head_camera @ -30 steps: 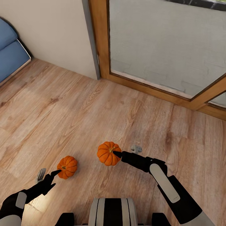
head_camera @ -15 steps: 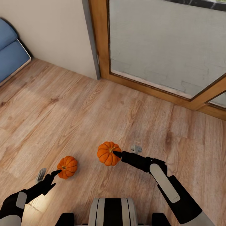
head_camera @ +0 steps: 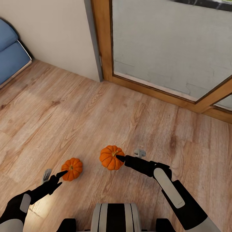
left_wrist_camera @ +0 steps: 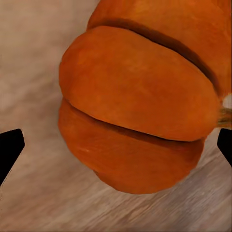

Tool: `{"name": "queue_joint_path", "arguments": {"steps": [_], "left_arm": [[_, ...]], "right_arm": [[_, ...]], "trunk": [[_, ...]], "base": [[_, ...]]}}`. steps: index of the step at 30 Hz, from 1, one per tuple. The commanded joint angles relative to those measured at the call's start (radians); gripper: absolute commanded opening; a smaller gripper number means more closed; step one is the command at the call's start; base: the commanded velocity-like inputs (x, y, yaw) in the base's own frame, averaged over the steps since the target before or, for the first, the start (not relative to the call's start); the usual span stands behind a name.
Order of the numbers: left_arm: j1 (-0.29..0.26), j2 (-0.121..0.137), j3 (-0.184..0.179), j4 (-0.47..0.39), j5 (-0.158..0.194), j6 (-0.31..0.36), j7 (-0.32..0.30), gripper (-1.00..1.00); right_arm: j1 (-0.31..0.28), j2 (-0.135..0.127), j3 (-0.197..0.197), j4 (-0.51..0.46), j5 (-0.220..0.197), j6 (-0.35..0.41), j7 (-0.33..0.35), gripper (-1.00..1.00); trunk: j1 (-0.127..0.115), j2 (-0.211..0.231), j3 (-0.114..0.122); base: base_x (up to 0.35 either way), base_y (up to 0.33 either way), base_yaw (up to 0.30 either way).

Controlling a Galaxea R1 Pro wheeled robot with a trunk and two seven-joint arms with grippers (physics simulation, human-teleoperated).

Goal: Place each of the two pumpkins and all three candles from the living room inside a cabinet in the living room (use any cabinet), then make sure every cabinet is closed, and position the cauldron so it is next to a table in the living room.

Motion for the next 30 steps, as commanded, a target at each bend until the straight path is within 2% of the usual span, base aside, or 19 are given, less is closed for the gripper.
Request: {"name": "queue_joint_path", "arguments": {"steps": [1, 3, 30], "left_arm": [[0.000, 0.001, -0.001, 0.000, 0.000, -0.001, -0.001, 1.00], [0.000, 0.001, -0.003, 0.000, -0.001, -0.002, -0.002, 1.00], [0.000, 0.002, -0.004, 0.000, 0.000, -0.003, -0.002, 1.00]], "right_arm": [[0.000, 0.000, 0.000, 0.000, -0.003, 0.000, 0.002, -1.00], [0.000, 0.000, 0.000, 0.000, -0.003, 0.000, 0.002, -1.00], [0.001, 0.002, 0.002, 0.000, -0.003, -0.002, 0.002, -1.00]], "trunk": [[0.000, 0.000, -0.004], [0.001, -0.001, -0.012], [0.001, -0.001, -0.012]], "base": [[0.000, 0.000, 0.000], [0.000, 0.000, 0.000], [0.003, 0.000, 0.000]]}}
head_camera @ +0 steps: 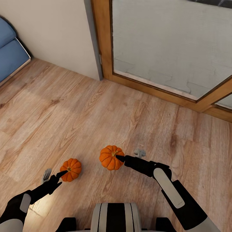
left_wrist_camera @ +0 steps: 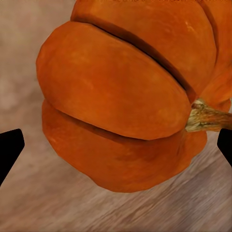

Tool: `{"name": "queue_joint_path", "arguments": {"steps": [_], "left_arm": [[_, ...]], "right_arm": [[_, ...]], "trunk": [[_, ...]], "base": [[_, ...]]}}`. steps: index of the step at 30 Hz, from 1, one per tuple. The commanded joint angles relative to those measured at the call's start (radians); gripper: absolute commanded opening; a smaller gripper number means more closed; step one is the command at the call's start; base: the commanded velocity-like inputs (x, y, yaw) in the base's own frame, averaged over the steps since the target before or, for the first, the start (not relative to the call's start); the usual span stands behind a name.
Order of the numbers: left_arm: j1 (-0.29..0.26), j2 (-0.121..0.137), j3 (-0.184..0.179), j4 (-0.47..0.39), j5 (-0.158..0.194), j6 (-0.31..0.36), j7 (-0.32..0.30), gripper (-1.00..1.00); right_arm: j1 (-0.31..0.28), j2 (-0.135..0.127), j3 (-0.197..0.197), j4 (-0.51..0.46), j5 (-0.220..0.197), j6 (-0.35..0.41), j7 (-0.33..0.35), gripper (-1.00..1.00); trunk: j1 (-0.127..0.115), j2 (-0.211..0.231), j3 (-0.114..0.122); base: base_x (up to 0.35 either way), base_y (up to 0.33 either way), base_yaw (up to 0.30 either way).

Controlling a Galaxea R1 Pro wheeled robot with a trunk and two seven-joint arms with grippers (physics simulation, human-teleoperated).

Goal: Place each of the two pumpkins and all three candles from the living room inside a cabinet in the living room (use any cabinet), then make sure every cabinet is closed, and position the cauldron so it is next to a table in the living room.

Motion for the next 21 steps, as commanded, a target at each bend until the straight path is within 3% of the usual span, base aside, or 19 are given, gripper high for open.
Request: {"name": "queue_joint_path", "arguments": {"steps": [1, 21], "left_arm": [[0.000, 0.000, 0.000, 0.000, 0.000, 0.000, 0.000, 1.00], [0.000, 0.000, 0.000, 0.000, -0.002, 0.000, 0.001, 1.00]], "right_arm": [[0.000, 0.000, 0.000, 0.000, -0.003, 0.000, 0.003, -1.00], [-0.001, -0.001, 0.000, 0.000, -0.003, 0.000, 0.003, -1.00]], "trunk": [[0.000, 0.000, 0.000], [0.000, 0.000, 0.000]], "base": [[0.001, 0.000, 0.000], [0.052, 0.000, 0.000]]}}
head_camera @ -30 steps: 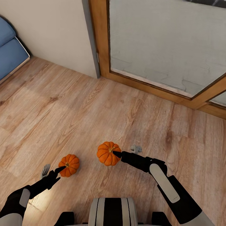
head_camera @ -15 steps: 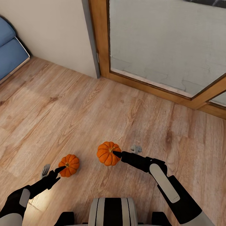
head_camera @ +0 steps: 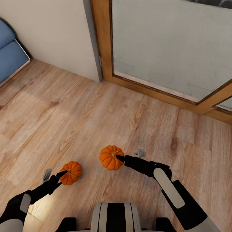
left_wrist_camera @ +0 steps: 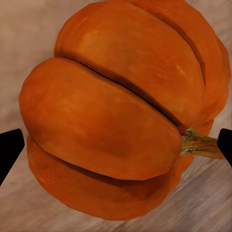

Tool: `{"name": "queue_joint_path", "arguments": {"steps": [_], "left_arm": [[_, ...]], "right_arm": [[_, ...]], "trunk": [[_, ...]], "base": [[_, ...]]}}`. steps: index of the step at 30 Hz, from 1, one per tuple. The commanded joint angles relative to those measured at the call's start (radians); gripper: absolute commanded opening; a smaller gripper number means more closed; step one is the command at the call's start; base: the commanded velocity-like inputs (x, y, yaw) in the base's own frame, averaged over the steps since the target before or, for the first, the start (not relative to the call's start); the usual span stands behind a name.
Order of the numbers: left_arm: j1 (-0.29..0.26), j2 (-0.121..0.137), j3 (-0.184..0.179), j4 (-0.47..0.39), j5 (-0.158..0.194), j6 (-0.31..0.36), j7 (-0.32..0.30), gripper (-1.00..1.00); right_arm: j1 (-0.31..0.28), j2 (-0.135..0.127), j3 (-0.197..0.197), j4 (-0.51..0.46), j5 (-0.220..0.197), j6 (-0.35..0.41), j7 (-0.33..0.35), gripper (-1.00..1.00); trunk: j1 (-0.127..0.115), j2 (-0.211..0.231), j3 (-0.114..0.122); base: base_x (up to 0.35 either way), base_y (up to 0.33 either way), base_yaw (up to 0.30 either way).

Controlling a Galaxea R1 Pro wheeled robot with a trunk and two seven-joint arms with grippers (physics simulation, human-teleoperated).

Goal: Place each of the two pumpkins and all three candles from the living room inside a cabinet in the living room (use any cabinet), then make sure every cabinet is closed, and position the cauldron so it is next to a table in the living room.

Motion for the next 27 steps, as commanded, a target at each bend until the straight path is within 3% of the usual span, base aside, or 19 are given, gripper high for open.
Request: {"name": "queue_joint_path", "arguments": {"steps": [1, 13, 14, 27], "left_arm": [[0.000, 0.000, 0.000, 0.000, 0.000, 0.000, 0.000, 1.00], [0.001, 0.000, -0.001, 0.000, -0.001, 0.000, 0.001, 1.00], [0.001, 0.000, -0.001, 0.000, -0.001, 0.000, 0.002, -1.00], [0.001, 0.000, 0.000, 0.000, -0.001, 0.000, 0.003, -1.00]], "right_arm": [[0.000, 0.000, 0.000, 0.000, -0.003, 0.000, 0.003, -1.00], [0.000, -0.001, -0.001, 0.000, -0.002, 0.001, 0.003, -1.00], [0.000, -0.001, -0.001, 0.000, -0.002, 0.001, 0.003, -1.00], [0.000, -0.001, 0.000, 0.000, -0.002, 0.001, 0.003, -1.00]], "trunk": [[0.000, 0.000, 0.000], [0.000, 0.000, 0.000], [0.000, 0.000, 0.000], [0.000, 0.000, 0.000]], "base": [[0.002, 0.000, 0.000], [0.000, 0.000, 0.000], [0.000, 0.000, 0.000], [0.000, 0.000, 0.000]]}}
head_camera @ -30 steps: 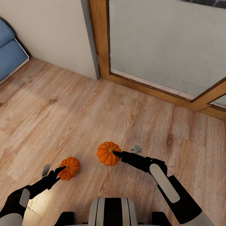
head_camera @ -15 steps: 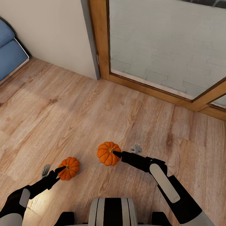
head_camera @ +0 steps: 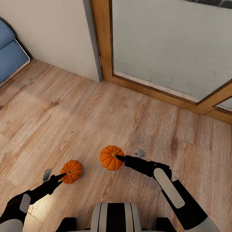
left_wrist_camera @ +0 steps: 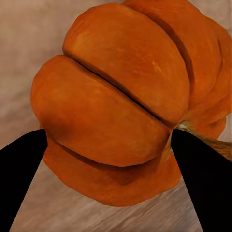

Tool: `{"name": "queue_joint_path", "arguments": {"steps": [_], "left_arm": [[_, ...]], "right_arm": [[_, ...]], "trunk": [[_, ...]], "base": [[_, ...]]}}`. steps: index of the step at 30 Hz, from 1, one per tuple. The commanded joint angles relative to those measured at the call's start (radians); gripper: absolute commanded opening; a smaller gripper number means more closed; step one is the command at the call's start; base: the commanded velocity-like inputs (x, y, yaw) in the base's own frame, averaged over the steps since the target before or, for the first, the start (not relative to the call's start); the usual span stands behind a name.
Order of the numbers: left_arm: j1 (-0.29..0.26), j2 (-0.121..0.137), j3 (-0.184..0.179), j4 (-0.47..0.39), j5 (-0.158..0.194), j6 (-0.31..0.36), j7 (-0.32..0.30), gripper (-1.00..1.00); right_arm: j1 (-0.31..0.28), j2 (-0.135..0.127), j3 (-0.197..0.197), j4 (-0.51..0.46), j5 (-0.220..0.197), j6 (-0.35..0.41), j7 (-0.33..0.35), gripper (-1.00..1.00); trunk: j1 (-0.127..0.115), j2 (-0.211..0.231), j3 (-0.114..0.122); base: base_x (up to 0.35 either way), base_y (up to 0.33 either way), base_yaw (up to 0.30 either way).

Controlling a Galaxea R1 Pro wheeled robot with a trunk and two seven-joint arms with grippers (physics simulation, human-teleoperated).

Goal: Place each of the two pumpkins and all three candles from the living room inside a cabinet in the living room (use any cabinet), then make sure every cabinet is closed, and position the cauldron so it is next to a table in the living room.

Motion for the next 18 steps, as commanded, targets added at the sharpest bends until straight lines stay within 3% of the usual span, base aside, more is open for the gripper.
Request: {"name": "queue_joint_path", "arguments": {"steps": [1, 18], "left_arm": [[0.000, 0.000, -0.001, 0.001, -0.014, -0.007, 0.001, -1.00], [0.000, 0.000, -0.001, 0.001, -0.014, -0.007, -0.001, -1.00]], "right_arm": [[0.000, 0.000, 0.000, 0.000, -0.002, 0.000, 0.003, -1.00], [0.000, 0.000, -0.001, 0.000, -0.002, 0.000, 0.003, -1.00]], "trunk": [[0.000, 0.000, 0.000], [0.000, 0.000, 0.000]], "base": [[0.000, 0.000, 0.000], [0.000, 0.000, 0.000]]}}
